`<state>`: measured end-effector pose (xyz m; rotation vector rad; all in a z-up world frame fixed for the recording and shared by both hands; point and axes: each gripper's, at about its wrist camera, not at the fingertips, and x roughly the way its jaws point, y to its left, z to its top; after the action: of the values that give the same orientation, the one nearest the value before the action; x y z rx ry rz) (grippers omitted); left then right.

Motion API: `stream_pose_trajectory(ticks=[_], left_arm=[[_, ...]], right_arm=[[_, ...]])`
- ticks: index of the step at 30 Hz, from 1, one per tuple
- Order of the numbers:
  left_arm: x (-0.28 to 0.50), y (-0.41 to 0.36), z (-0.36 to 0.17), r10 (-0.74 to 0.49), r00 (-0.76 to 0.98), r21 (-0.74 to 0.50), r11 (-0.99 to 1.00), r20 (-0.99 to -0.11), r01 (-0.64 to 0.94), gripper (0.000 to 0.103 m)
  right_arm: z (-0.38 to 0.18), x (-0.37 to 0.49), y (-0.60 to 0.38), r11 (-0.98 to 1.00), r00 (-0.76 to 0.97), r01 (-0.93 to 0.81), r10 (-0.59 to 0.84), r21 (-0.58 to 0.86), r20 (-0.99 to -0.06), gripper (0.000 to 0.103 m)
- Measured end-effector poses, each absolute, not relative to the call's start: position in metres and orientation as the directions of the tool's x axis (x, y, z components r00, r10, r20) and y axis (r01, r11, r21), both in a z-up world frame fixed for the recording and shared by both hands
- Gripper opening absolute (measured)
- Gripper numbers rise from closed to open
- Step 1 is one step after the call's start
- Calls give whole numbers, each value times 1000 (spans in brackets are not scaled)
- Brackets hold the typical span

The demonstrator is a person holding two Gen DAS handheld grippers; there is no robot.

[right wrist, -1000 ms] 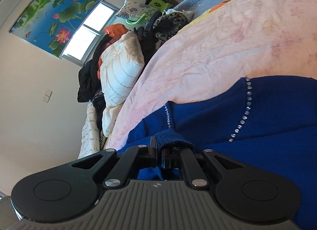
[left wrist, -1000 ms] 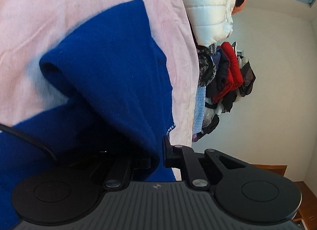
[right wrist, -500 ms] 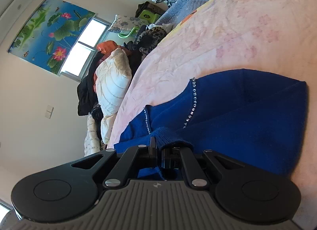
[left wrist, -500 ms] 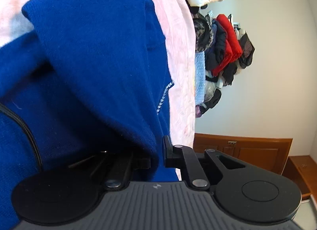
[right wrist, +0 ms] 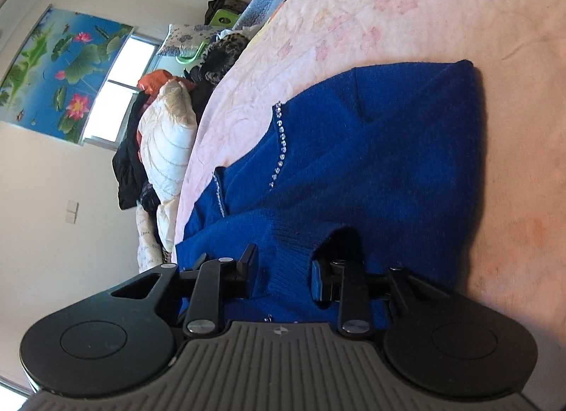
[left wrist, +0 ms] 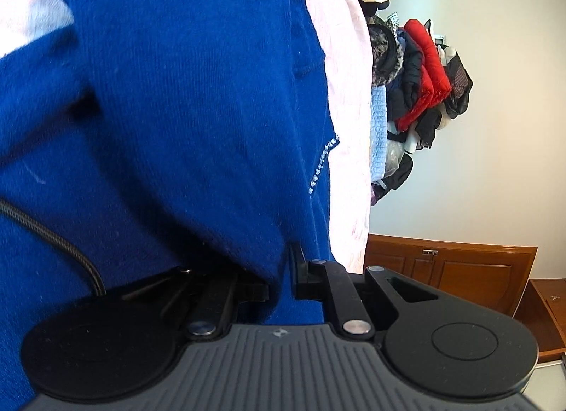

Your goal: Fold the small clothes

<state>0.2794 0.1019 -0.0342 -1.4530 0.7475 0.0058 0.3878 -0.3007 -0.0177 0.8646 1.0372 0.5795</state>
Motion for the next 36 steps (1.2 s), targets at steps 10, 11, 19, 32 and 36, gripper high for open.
stream_pose_trajectory(ticks=[10,11,19,32,36], left_arm=[[288,80,-30,-510,738,-894,180,-442,-410,10],[288,79,-32,-520,732,-895,182,-440,-408,10],[284,86,-41,-545,697,-880,200,-465,-431,10],[258,81,40,-483,684,-725,682,-546,-98,13],[277,65,40,-323,741,-566,819,-589,-93,54]], right_arm=[[38,395,-306,711,435,-159,674,685,-598,9],[37,395,-313,725,428,-153,661,671,-617,9],[7,382,-337,785,372,-113,602,610,-706,28],[27,404,-344,778,441,-152,605,609,-663,52],[18,404,-308,846,386,-263,533,463,-753,47]])
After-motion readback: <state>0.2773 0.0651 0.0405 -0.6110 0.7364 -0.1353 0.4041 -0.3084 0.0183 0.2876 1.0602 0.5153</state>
